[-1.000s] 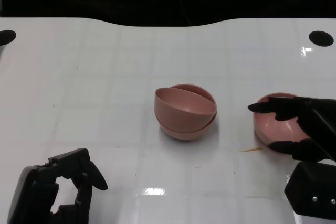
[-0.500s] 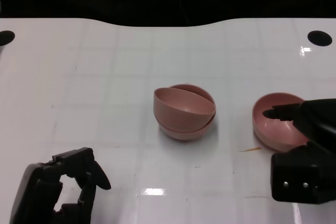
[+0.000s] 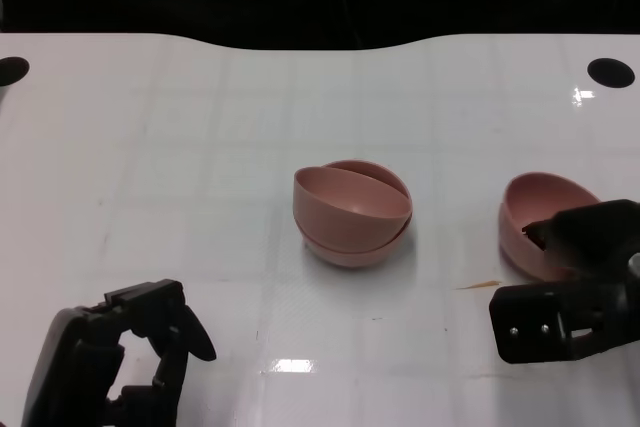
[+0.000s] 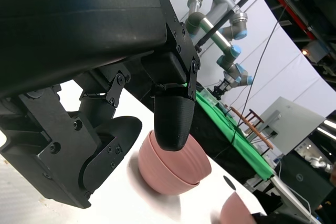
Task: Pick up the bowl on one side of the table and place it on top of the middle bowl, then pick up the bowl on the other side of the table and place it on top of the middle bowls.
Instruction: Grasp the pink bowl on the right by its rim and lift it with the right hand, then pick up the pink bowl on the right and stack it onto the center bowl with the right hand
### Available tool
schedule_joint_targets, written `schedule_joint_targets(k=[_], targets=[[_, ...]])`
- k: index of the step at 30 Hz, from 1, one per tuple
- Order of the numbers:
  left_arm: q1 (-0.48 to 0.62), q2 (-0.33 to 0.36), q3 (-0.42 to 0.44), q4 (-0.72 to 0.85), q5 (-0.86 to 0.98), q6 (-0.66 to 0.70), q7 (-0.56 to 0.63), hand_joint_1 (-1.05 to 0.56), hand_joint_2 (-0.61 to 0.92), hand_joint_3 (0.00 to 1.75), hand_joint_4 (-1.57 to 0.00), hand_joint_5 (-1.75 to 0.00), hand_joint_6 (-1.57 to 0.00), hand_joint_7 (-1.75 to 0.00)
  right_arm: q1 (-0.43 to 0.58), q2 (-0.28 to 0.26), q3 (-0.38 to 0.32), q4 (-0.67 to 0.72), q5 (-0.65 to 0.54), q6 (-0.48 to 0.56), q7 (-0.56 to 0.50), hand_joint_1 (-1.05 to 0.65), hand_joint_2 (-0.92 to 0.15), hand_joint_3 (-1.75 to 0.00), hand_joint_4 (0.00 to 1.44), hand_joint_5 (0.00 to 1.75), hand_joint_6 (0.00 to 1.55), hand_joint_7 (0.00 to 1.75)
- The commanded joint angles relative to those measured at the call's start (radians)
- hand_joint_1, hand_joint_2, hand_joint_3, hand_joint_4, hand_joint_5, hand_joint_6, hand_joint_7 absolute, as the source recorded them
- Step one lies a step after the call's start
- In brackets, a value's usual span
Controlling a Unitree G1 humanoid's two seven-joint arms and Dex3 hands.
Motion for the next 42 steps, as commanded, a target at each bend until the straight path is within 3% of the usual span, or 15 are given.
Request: schedule_joint_targets(k=[1,3,5,6,7,9,12,18,23,28,37,39,40,41,42], targets=[[0.006,0.008,0.009,-0.004,0.002,-0.001,-0.013,-0.03,0.24,1.59,-0.86,-1.69,-0.84,-1.47,-0.045,-0.007,0.026,0.1,0.012,-0.045,-0.045,-0.33,-0.92,-0.05,0.73,0.11,0.57,0.04],[0.009,0.008,0.009,-0.009,0.004,0.004,-0.014,-0.04,0.24,1.59,-0.86,-1.69,-0.84,-1.47,-0.064,-0.007,0.036,0.144,0.025,-0.072,-0.069,-0.28,-0.92,-0.08,0.89,0.16,0.7,0.08],[0.01,0.008,0.01,-0.011,0.004,0.007,-0.016,-0.05,0.24,1.59,-0.86,-1.69,-0.84,-1.47,-0.076,-0.007,0.042,0.184,0.03,-0.1,-0.113,-0.26,-0.92,-0.1,0.95,0.17,0.75,0.09],[0.01,0.008,0.012,-0.012,0.007,0.008,-0.016,-0.05,0.23,1.59,-0.86,-1.69,-0.84,-1.48,-0.083,-0.005,0.045,0.208,0.031,-0.113,-0.145,-0.24,-0.92,-0.07,1.04,0.22,0.87,0.12],[0.01,0.008,0.011,-0.011,0.006,0.008,-0.017,-0.04,0.23,1.59,-0.86,-1.69,-0.84,-1.48,-0.086,-0.002,0.044,0.233,0.032,-0.13,-0.193,-0.21,-0.92,-0.05,1.1,0.36,1.0,0.1],[0.007,0.008,0.011,-0.007,0.008,0.005,-0.016,-0.03,0.23,1.59,-0.86,-1.69,-0.84,-1.48,-0.087,0.002,0.036,0.263,0.04,-0.162,-0.293,-0.19,-0.89,-0.01,0.96,1.04,1.15,0.06],[0.003,0.009,0.013,0.0,0.016,-0.001,-0.011,-0.02,0.23,1.59,-0.86,-1.7,-0.84,-1.47,-0.085,0.0,0.026,0.285,0.051,-0.205,-0.425,-0.14,-0.9,-0.01,0.89,1.42,1.27,0.07],[0.003,0.008,0.014,0.0,0.018,0.002,-0.011,-0.03,0.22,1.6,-0.86,-1.69,-0.84,-1.47,-0.075,-0.023,0.009,0.208,0.062,-0.226,-0.492,-0.14,-0.92,-0.05,0.87,1.54,1.3,0.07],[0.002,0.008,0.014,0.002,0.018,0.001,-0.01,-0.03,0.23,1.59,-0.86,-1.7,-0.84,-1.47,-0.061,-0.026,-0.011,0.142,0.079,-0.214,-0.48,-0.14,-0.92,-0.06,0.85,1.66,1.32,0.09],[0.003,0.007,0.012,0.001,0.014,0.006,-0.014,-0.02,0.23,1.59,-0.86,-1.69,-0.84,-1.47,-0.07,-0.01,-0.044,0.068,0.114,-0.243,-0.521,-0.11,-0.86,-0.03,0.88,1.73,1.3,0.09],[0.001,0.008,0.012,0.002,0.026,0.006,-0.01,-0.01,0.22,1.59,-0.86,-1.69,-0.84,-1.47,-0.14,0.047,-0.061,0.104,0.237,-0.376,-0.507,-0.04,-0.88,-0.05,0.9,1.75,1.39,0.16],[-0.001,0.008,0.012,0.003,0.028,0.006,-0.009,-0.01,0.22,1.59,-0.86,-1.69,-0.84,-1.47,-0.159,0.065,-0.06,0.124,0.256,-0.398,-0.499,-0.05,-0.88,-0.07,0.89,1.75,1.37,0.22],[-0.002,0.008,0.012,0.004,0.028,0.007,-0.009,-0.01,0.22,1.59,-0.86,-1.69,-0.84,-1.47,-0.173,0.078,-0.058,0.143,0.264,-0.417,-0.505,-0.05,-0.83,-0.18,0.89,1.75,1.26,0.51],[-0.003,0.007,0.012,0.005,0.026,0.008,-0.01,-0.02,0.21,1.6,-0.86,-1.69,-0.84,-1.47,-0.186,0.09,-0.055,0.162,0.268,-0.436,-0.513,-0.04,-0.63,-0.57,0.9,1.75,1.03,1.01],[-0.003,0.007,0.011,0.004,0.025,0.01,-0.012,-0.02,0.21,1.6,-0.86,-1.69,-0.84,-1.47,-0.201,0.103,-0.051,0.185,0.272,-0.456,-0.519,-0.03,-0.51,-0.79,0.91,1.75,0.94,1.22]])
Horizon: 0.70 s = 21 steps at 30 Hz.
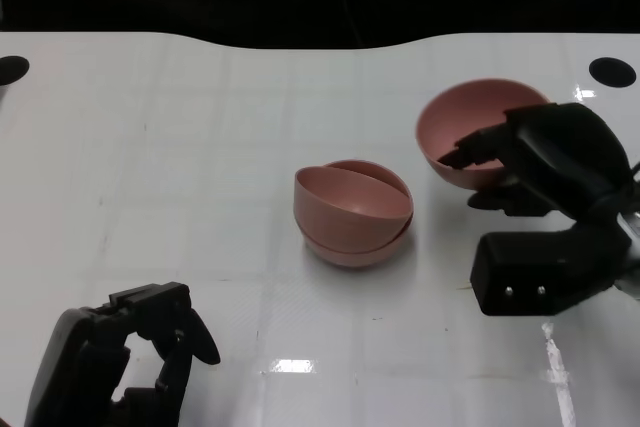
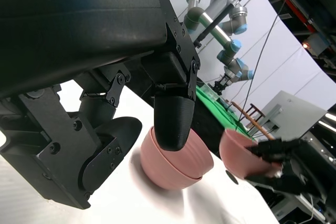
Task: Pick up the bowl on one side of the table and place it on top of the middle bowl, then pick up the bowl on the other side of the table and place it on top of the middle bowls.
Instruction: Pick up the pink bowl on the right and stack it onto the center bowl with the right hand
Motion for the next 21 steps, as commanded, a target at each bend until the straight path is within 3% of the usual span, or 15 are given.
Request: schedule_joint_targets(k=[1,6,14,18,21], targets=[[0.0,0.008,0.01,0.003,0.002,0.009,-0.006,-0.02,0.21,1.6,-0.86,-1.69,-0.84,-1.47,-0.057,0.03,0.002,0.061,0.026,-0.05,-0.008,-0.03,-0.45,-0.94,0.91,1.75,0.88,1.34],[-0.001,0.01,0.009,0.006,0.0,0.006,-0.008,-0.02,0.21,1.6,-0.86,-1.69,-0.84,-1.46,-0.119,0.074,0.019,0.159,0.034,-0.118,0.002,-0.07,-0.4,-1.15,0.93,1.74,0.91,1.31],[0.0,0.011,0.008,0.007,0.001,0.005,-0.009,-0.01,0.21,1.6,-0.86,-1.68,-0.84,-1.45,-0.194,0.137,0.049,0.311,0.038,-0.22,-0.027,-0.08,-0.38,-1.15,0.93,1.75,0.89,1.35],[-0.002,0.009,0.007,0.008,0.01,0.005,-0.005,-0.02,0.2,1.61,-0.86,-1.69,-0.84,-1.46,-0.219,0.182,0.052,0.377,0.054,-0.262,-0.03,-0.08,-0.37,-1.12,0.95,1.75,0.85,1.48],[-0.005,0.008,0.005,0.011,0.013,0.001,-0.003,-0.02,0.2,1.62,-0.86,-1.69,-0.84,-1.47,-0.23,0.206,0.058,0.404,0.059,-0.26,-0.007,-0.08,-0.36,-1.17,0.97,1.75,0.88,1.42]])
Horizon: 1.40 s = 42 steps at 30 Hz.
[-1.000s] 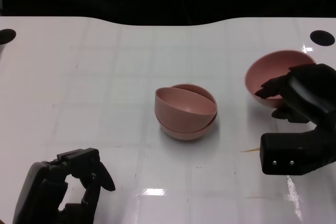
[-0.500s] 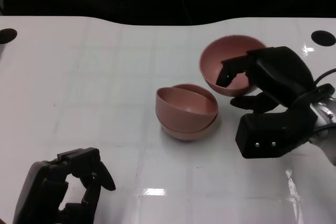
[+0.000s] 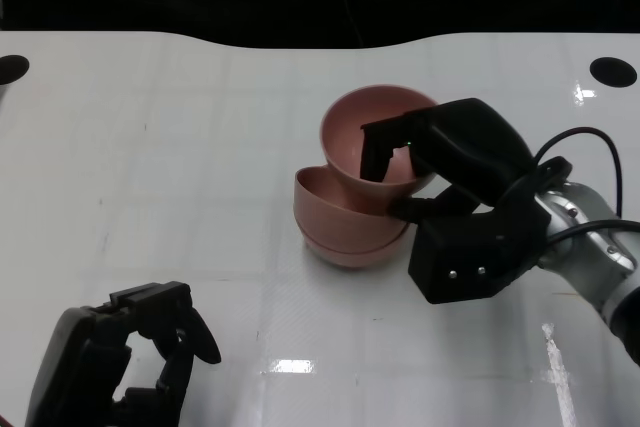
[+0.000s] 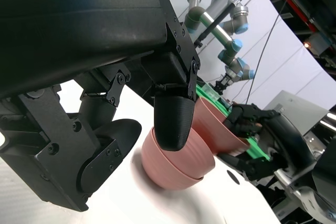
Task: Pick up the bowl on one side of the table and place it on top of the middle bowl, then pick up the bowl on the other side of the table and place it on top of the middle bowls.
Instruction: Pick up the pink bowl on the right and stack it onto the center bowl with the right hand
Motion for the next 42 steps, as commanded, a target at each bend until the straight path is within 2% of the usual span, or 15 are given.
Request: schedule_joint_targets(k=[1,5,7,8,9,11,12,14,17,18,20,28,42], targets=[[-0.003,0.007,0.006,0.011,0.004,-0.004,-0.002,-0.02,0.2,1.62,-0.86,-1.69,-0.84,-1.47,-0.031,0.018,0.002,0.023,0.027,0.0,0.028,-0.08,-0.36,-1.18,0.96,1.75,0.88,1.41],[-0.001,0.004,0.006,0.008,0.008,-0.002,0.0,-0.03,0.2,1.62,-0.86,-1.69,-0.84,-1.47,-0.033,0.031,0.004,0.029,0.042,0.009,0.065,-0.07,-0.36,-1.17,0.94,1.75,0.87,1.4],[-0.001,0.003,0.005,0.008,0.008,-0.003,-0.001,-0.03,0.2,1.62,-0.86,-1.7,-0.83,-1.47,-0.035,0.041,0.006,0.033,0.057,0.015,0.099,-0.07,-0.41,-1.14,0.92,1.72,0.88,1.3],[-0.002,0.003,0.003,0.009,0.006,-0.005,-0.003,-0.03,0.2,1.62,-0.86,-1.7,-0.83,-1.47,-0.034,0.045,0.006,0.032,0.066,0.017,0.117,-0.07,-0.43,-1.12,0.92,1.67,0.9,1.15],[-0.002,0.003,0.003,0.01,0.005,-0.006,-0.004,-0.02,0.2,1.62,-0.86,-1.7,-0.83,-1.47,-0.034,0.048,0.007,0.031,0.071,0.019,0.128,-0.07,-0.47,-0.97,0.89,1.44,0.91,0.84],[-0.001,0.002,0.002,0.009,0.007,-0.006,-0.003,-0.03,0.2,1.63,-0.86,-1.7,-0.83,-1.47,-0.035,0.043,0.015,0.024,0.068,0.026,0.158,-0.1,-0.58,-0.72,0.86,1.22,0.96,0.44],[0.0,0.002,0.003,0.008,0.009,-0.004,-0.002,-0.03,0.2,1.63,-0.86,-1.7,-0.83,-1.47,-0.038,0.036,0.024,0.019,0.059,0.026,0.171,-0.18,-0.69,-0.52,0.7,0.98,0.86,0.22],[0.001,0.002,0.003,0.006,0.012,-0.003,-0.001,-0.04,0.2,1.62,-0.86,-1.7,-0.83,-1.47,-0.04,0.027,0.034,0.013,0.049,0.026,0.184,-0.25,-0.86,-0.22,0.64,0.64,0.79,0.06],[0.001,0.001,0.003,0.006,0.011,-0.006,0.0,-0.04,0.2,1.62,-0.86,-1.7,-0.83,-1.47,-0.038,0.018,0.042,-0.001,0.037,0.041,0.193,-0.27,-0.91,-0.12,0.64,0.53,0.77,0.02],[0.001,0.002,0.003,0.006,0.014,-0.007,0.001,-0.04,0.2,1.62,-0.85,-1.7,-0.83,-1.47,-0.036,0.011,0.046,-0.012,0.028,0.054,0.2,-0.41,-0.92,-0.14,0.5,0.44,0.67,0.01],[0.002,0.002,0.004,0.005,0.016,-0.008,0.002,-0.05,0.21,1.62,-0.85,-1.7,-0.82,-1.48,-0.03,-0.002,0.052,-0.035,0.015,0.076,0.21,-0.5,-0.92,-0.17,0.42,0.4,0.6,0.0],[0.0,0.004,0.004,0.009,0.009,-0.01,-0.001,-0.04,0.22,1.61,-0.85,-1.7,-0.82,-1.47,-0.001,-0.054,0.047,-0.089,0.0,0.072,0.191,-0.56,-0.92,-0.21,0.4,0.37,0.51,0.0],[-0.005,0.004,0.004,0.017,0.017,-0.007,0.002,-0.02,0.21,1.61,-0.85,-1.7,-0.82,-1.48,0.052,-0.116,0.025,-0.201,0.038,0.058,0.234,-0.72,-0.92,-0.41,0.15,0.27,0.28,0.0]])
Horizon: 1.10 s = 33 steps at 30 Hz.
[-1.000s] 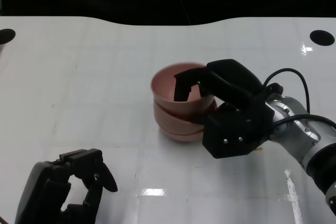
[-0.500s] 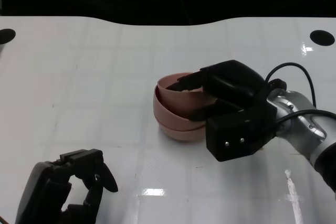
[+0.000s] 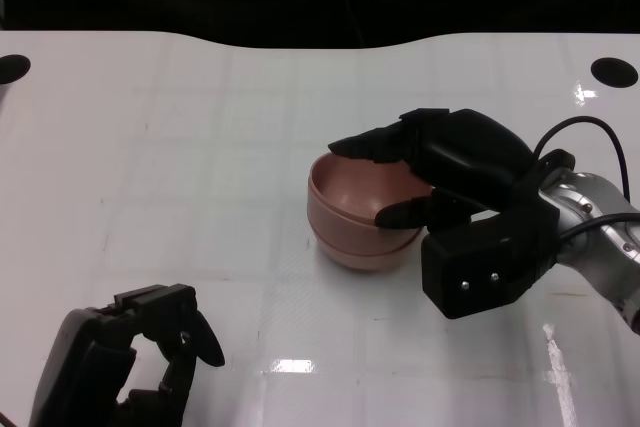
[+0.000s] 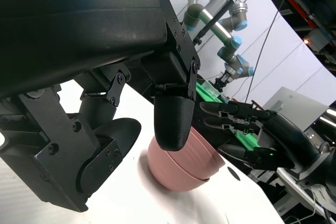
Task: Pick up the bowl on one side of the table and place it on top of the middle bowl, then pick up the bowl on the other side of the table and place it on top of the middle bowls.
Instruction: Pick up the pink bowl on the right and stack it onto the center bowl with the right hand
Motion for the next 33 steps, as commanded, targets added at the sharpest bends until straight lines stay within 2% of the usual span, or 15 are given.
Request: schedule_joint_targets(k=[1,21,23,25,27,33], targets=[[-0.004,0.008,0.006,0.011,0.007,-0.005,0.001,-0.03,0.2,1.61,-0.85,-1.7,-0.82,-1.48,0.014,-0.022,-0.017,-0.02,0.019,-0.007,0.015,-0.73,-0.92,-0.42,0.15,0.27,0.27,0.0],[-0.006,0.008,0.004,0.014,0.001,-0.007,-0.001,-0.03,0.2,1.61,-0.85,-1.7,-0.82,-1.48,0.024,-0.023,-0.025,-0.032,0.032,-0.016,0.014,-0.73,-0.92,-0.42,0.12,0.3,0.27,0.0],[-0.007,0.008,0.003,0.016,-0.006,-0.009,-0.005,-0.02,0.21,1.61,-0.85,-1.7,-0.82,-1.48,0.033,-0.023,-0.036,-0.04,0.046,-0.032,0.007,-0.76,-0.92,-0.43,0.08,0.29,0.22,0.0],[-0.011,0.009,0.005,0.016,0.001,-0.008,-0.001,-0.01,0.2,1.61,-0.85,-1.69,-0.83,-1.47,0.148,-0.085,-0.08,-0.184,0.076,-0.055,0.017,-0.76,-0.92,-0.41,0.07,0.31,0.22,0.0],[-0.012,0.009,0.007,0.016,0.003,-0.006,0.0,-0.02,0.2,1.61,-0.86,-1.69,-0.83,-1.47,0.231,-0.121,-0.112,-0.286,0.096,-0.063,0.026,-0.74,-0.92,-0.36,0.02,0.44,0.23,0.01],[-0.015,0.009,0.005,0.022,0.0,-0.008,-0.003,-0.01,0.2,1.62,-0.86,-1.68,-0.84,-1.47,0.35,-0.15,-0.164,-0.414,0.11,-0.066,0.028,-0.68,-0.92,-0.28,0.0,0.58,0.26,0.03]])
